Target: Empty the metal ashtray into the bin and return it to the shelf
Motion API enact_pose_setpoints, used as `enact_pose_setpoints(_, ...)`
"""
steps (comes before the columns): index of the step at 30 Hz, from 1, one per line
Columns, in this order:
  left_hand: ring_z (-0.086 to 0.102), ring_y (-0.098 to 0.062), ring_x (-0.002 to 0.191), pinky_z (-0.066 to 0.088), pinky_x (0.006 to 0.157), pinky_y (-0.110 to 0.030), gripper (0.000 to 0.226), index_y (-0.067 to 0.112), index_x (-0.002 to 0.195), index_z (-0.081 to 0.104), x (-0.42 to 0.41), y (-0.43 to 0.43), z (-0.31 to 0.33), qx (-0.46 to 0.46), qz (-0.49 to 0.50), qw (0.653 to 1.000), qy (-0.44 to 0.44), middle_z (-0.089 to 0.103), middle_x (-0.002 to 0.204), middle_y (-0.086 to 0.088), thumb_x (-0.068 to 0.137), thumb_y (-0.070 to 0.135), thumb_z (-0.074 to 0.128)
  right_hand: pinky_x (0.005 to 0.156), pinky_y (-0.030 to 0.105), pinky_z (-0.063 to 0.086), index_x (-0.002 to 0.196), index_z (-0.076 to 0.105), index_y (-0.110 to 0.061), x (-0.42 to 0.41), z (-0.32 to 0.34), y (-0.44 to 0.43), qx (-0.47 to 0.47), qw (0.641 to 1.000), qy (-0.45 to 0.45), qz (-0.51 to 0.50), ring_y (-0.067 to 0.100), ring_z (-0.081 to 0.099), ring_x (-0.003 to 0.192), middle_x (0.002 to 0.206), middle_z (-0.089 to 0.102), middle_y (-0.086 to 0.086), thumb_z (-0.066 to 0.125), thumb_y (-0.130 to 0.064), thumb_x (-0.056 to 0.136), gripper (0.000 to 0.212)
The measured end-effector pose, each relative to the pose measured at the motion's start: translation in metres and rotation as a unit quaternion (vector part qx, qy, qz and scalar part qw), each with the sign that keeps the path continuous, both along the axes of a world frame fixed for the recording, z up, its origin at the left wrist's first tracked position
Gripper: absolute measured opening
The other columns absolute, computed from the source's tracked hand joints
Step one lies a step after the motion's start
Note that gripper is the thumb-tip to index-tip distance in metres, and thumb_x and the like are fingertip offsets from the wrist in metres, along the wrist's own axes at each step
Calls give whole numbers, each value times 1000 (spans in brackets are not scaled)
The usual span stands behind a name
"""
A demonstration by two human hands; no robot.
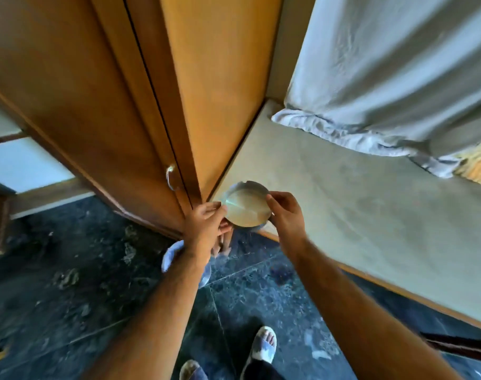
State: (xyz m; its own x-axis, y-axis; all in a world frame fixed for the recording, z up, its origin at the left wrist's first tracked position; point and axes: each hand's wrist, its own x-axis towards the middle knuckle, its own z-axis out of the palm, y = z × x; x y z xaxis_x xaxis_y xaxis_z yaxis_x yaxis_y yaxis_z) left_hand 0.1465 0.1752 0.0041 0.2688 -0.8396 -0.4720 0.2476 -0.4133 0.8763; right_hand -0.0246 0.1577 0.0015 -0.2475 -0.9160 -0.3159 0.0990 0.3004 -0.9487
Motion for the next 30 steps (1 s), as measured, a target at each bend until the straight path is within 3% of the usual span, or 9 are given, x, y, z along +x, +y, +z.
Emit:
enact_pose_setpoints(4, 73, -26, 70, 64, 66, -40, 19, -3, 103, 67, -51, -42, 10, -6, -43, 999, -23, 72, 85, -15, 86, 5, 68, 78, 40, 58, 99, 72, -19, -56, 14, -26, -10, 997, 70, -27, 17, 70, 90, 98, 76, 1, 71, -27, 84, 18)
enact_pose_setpoints(7, 75, -26, 75, 63, 67, -46, 23, -2, 103, 71, -81, -73, 6, -7, -71, 995, -63, 75, 92, -18, 81, 6, 73, 79, 33, 59, 98, 75, -21, -91, 15, -46, 6, 992, 117, -43, 11, 71, 87, 95, 77, -5, 74, -24, 81, 18)
enact_pose_setpoints(11, 75, -26, 75, 63, 64, -47, 26, 0, 104, 72, -113, -110, -1, 3, -81, 990, -118, 75, 96, -18, 78, 2, 74, 83, 34, 59, 97, 79, -22, -126, 8, -76, 39, 988, 142, -39, 13, 71, 85, 92, 78, -4, 73, -18, 80, 19)
enact_pose_setpoints(16, 71, -22, 71, 60, 51, -24, 26, -1, 106, 73, -143, -133, -7, 0, -99, 974, -202, 73, 92, -6, 80, 5, 75, 80, 31, 60, 105, 77, -20, -150, -3, -105, 67, 989, 133, -15, 16, 72, 86, 97, 77, 0, 70, -12, 83, 24)
enact_pose_setpoints(18, 71, -23, 71, 61, 54, -29, 26, 0, 106, 73, -151, -139, -11, 0, -103, 971, -215, 75, 94, -8, 80, 6, 75, 79, 30, 60, 107, 76, -20, -154, -9, -113, 71, 988, 139, -16, 16, 72, 88, 100, 77, 0, 68, -7, 81, 31)
enact_pose_setpoints(22, 74, -30, 79, 63, 65, -51, 26, -1, 104, 73, -164, -152, -16, 13, -104, 970, -221, 76, 98, -10, 78, 0, 71, 62, 16, 50, 114, 73, -18, -160, -18, -124, 92, 986, 139, 1, 15, 70, 89, 105, 75, 1, 61, 2, 79, 42)
enact_pose_setpoints(26, 74, -25, 76, 64, 67, -45, 17, 5, 93, 77, -168, -157, -28, 21, -122, 952, -282, 77, 86, -3, 77, 8, 73, 65, 18, 53, 116, 72, -21, -169, -24, -130, 95, 984, 146, 25, 13, 71, 90, 105, 76, -2, 57, 0, 78, 46)
enact_pose_setpoints(30, 73, -23, 78, 63, 71, -37, 19, 6, 94, 76, -170, -159, -27, 17, -159, 925, -345, 78, 92, -9, 81, 19, 71, 73, 17, 51, 125, 66, -17, -177, -22, -135, 99, 978, 168, 75, 14, 68, 96, 120, 72, 2, 64, -10, 83, 43)
